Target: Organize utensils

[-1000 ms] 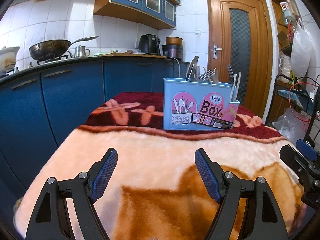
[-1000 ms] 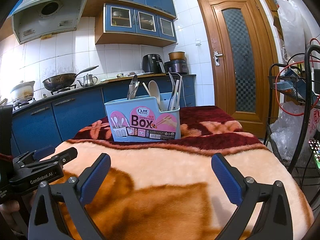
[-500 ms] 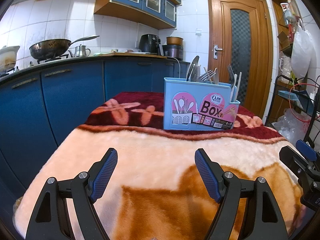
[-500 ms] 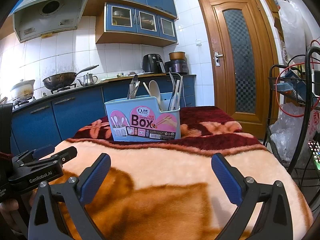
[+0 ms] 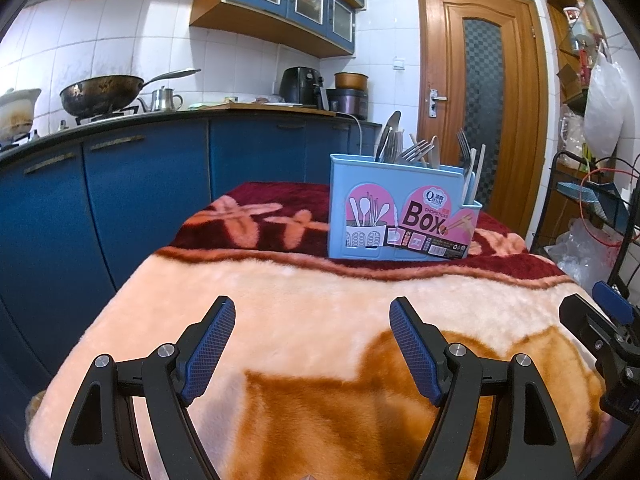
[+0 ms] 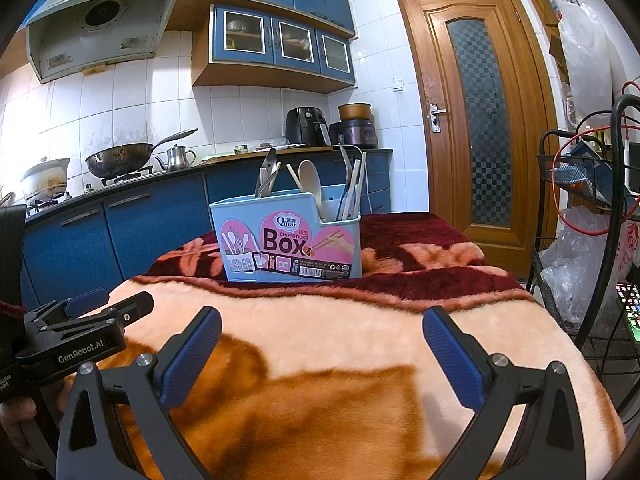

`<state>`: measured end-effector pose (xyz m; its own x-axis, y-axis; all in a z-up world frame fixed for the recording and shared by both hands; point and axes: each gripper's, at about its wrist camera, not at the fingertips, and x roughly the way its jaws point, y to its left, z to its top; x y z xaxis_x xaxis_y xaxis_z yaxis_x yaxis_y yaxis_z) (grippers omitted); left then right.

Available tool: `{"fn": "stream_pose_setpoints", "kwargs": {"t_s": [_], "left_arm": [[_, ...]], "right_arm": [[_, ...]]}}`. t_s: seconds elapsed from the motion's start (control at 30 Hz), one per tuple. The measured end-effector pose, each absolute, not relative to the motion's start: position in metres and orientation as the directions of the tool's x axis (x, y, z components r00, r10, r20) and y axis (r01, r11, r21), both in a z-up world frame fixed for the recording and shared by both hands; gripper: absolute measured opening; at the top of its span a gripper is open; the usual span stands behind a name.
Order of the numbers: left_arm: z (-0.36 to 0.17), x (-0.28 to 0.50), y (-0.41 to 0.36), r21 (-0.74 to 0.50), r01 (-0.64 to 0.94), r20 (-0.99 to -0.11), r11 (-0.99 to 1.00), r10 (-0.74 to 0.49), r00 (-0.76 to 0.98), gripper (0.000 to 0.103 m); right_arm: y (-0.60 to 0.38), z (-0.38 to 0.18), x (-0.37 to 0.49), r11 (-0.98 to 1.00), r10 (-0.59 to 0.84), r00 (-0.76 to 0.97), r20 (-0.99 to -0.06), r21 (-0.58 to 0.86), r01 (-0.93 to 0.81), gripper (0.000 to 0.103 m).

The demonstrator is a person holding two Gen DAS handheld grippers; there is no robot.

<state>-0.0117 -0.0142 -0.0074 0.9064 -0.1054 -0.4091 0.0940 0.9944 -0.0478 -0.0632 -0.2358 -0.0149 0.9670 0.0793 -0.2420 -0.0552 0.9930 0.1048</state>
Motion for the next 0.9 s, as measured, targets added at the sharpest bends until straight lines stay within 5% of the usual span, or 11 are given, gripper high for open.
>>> {"fn": "stream_pose_setpoints", "kwargs": {"t_s": [0.9], "left_arm": [[-0.0070, -0.0113, -0.0144, -0.051, 0.083, -0.415, 0.995, -0.097, 0.905, 0.080]], "right_arm": [[-0.2359, -0.0151, -0.0628, 0.993, 0.080, 0.967, -0.243, 0.102, -0.056, 0.103]]}}
